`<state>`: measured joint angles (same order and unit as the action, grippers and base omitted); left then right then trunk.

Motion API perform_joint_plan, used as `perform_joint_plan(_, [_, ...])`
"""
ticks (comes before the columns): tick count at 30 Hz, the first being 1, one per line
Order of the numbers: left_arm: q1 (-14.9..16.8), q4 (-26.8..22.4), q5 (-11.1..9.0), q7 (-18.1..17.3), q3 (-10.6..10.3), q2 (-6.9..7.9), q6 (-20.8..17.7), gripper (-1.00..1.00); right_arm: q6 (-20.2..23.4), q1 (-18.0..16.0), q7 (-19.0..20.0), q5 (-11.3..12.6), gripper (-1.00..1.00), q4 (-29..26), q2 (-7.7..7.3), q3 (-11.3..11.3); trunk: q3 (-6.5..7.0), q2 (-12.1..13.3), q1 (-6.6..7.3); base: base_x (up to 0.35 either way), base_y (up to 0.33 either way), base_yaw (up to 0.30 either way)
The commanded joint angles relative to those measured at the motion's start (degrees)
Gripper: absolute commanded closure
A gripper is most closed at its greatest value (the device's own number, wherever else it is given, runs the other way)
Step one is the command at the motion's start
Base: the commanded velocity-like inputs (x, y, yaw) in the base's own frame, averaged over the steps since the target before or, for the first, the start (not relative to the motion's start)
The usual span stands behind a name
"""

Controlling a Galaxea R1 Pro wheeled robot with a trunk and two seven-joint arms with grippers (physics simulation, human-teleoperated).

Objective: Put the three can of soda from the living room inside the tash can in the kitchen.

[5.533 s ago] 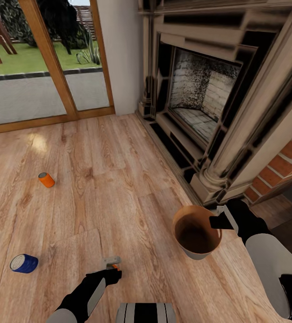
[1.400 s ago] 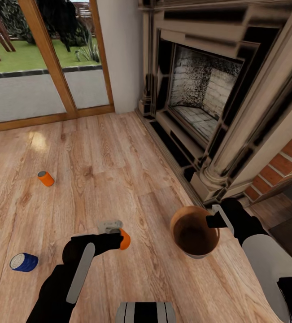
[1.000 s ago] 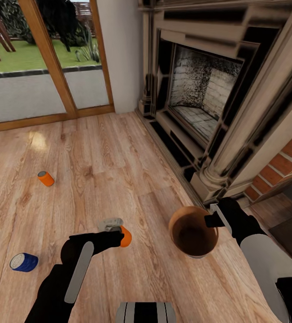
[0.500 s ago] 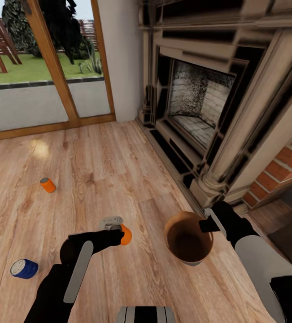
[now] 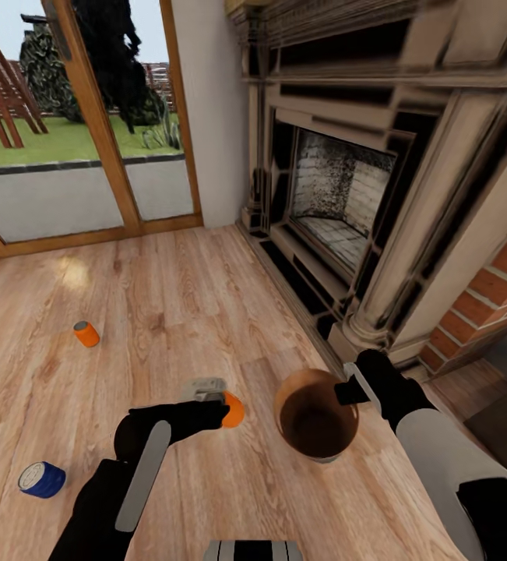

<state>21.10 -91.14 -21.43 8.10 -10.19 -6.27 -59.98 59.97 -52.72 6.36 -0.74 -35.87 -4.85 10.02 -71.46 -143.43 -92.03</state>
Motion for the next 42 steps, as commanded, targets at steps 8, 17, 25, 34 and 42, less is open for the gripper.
perform_joint_plan(8, [0.0,0.0,-1.3,0.0,-1.9,-0.02,0.0,1.00,0.0,0.0,0.1,0.6,1.00,0.3,1.07,0.3,1.78,0.1,0.21,0.000,0.000,0.000])
perform_joint_plan(17, [0.0,0.0,-3.4,0.0,-2.1,-0.08,0.0,1.00,0.0,0.0,-0.1,0.6,1.00,0.5,1.15,0.3,3.65,1.4,1.02,0.000,0.000,0.000])
perform_joint_plan(25, [0.1,0.0,-3.5,0.0,-2.1,0.09,0.0,1.00,0.0,0.1,-1.7,0.6,1.00,2.8,1.16,0.3,4.37,3.0,1.90,0.000,0.000,0.000])
perform_joint_plan(34, [0.9,-0.1,-3.5,0.1,-1.9,0.20,0.0,1.00,0.0,0.1,-2.0,0.6,1.00,4.8,1.16,0.4,4.37,3.0,1.90,0.000,0.000,0.000])
perform_joint_plan(42, [1.5,-0.1,-10.4,0.1,-2.2,0.33,0.0,1.00,0.0,0.1,-2.0,0.6,1.00,5.1,1.23,0.4,4.37,3.0,1.90,0.000,0.000,0.000])
